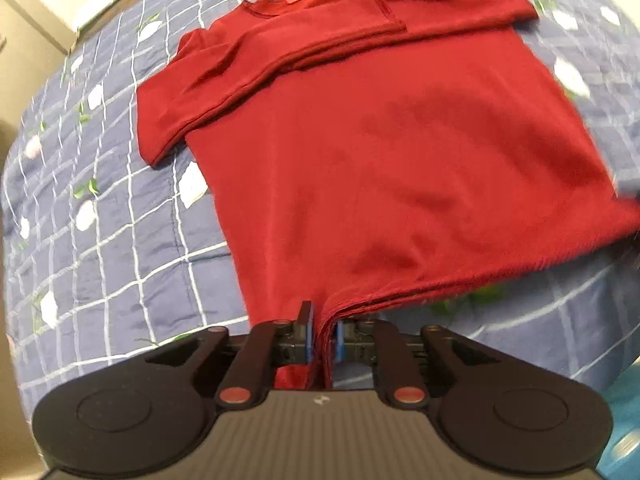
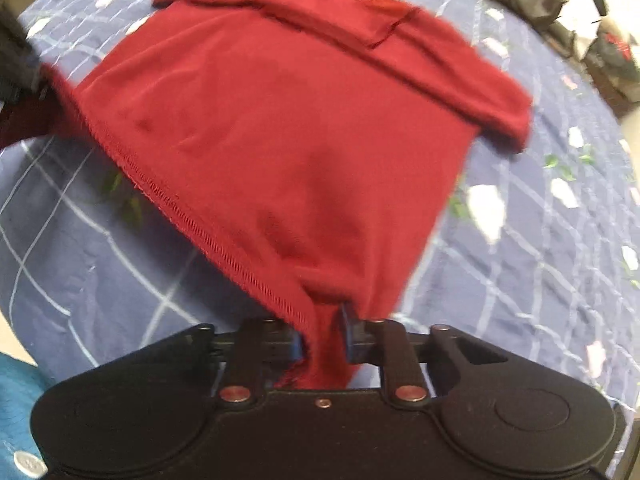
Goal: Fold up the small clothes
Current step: 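Lift the hem with both grippers and carry it toward the collar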
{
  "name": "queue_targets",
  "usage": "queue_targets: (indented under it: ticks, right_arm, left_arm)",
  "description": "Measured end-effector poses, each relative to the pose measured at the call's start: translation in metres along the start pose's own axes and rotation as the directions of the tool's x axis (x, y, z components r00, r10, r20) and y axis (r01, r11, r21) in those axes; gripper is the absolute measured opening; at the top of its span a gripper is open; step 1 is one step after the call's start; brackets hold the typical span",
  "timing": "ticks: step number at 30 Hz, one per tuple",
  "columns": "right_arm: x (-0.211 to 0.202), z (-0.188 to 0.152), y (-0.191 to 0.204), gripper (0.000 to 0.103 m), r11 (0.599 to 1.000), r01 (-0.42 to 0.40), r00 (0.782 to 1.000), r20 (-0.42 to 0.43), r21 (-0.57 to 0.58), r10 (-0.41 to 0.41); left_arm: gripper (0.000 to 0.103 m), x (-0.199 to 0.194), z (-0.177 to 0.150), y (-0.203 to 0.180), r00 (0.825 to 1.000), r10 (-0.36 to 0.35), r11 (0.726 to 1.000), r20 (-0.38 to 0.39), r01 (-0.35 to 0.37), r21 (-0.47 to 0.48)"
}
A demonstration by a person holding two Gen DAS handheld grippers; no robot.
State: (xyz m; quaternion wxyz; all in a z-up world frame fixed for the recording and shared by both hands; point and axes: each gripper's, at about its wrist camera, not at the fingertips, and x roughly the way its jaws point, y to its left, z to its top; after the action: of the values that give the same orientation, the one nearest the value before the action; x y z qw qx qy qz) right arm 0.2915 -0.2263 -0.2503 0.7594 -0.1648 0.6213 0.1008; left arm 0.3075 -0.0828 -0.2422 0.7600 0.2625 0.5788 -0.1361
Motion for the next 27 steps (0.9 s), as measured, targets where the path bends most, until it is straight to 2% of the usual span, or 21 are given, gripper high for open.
queue_targets:
  ticks: [2,5,7,13,18,23,27]
  right_arm:
    - [-0.009,-0.002,-0.008,0.013,1.000,0.021,0.999,0.034,-0.011,-0.020]
    - [-0.023,-0.008,-0.014,0.006,0.999,0.016,0.998,0.068,-0.051,-0.013]
    - [-0.028,-0.010,-0.014,0.005,0.995,0.001,0.997,0.077,-0.095,0.007]
    - [-0.040,-0.014,-0.008,0.004,0.982,-0.045,0.995,0.083,-0.185,0.061]
    - [-0.063,-0.022,0.005,0.004,0.963,-0.051,0.992,0.098,-0.264,0.079]
    - [-0.090,-0.025,0.006,0.004,0.966,-0.046,0.988,0.134,-0.254,0.082]
    - [-0.109,-0.035,0.015,0.003,0.961,-0.041,0.986,0.145,-0.274,0.083]
  left_arm:
    - [0.018,0.004,-0.012,-0.010,0.998,0.057,0.997,-0.002,-0.057,0.058]
    - [0.017,0.012,-0.027,-0.019,0.995,0.092,0.991,-0.028,-0.089,0.105]
    - [0.007,0.012,-0.037,-0.020,0.995,0.100,0.990,-0.030,-0.096,0.107]
    - [0.004,-0.017,-0.049,-0.017,0.987,0.140,0.984,0.079,-0.148,0.100]
    - [0.004,-0.041,-0.058,-0.022,0.980,0.122,0.972,0.155,-0.150,0.181]
    - [0.003,-0.066,-0.077,-0.037,0.971,0.100,0.936,0.218,-0.166,0.311]
    - [0.003,-0.082,-0.088,-0.040,0.966,0.088,0.927,0.243,-0.168,0.336]
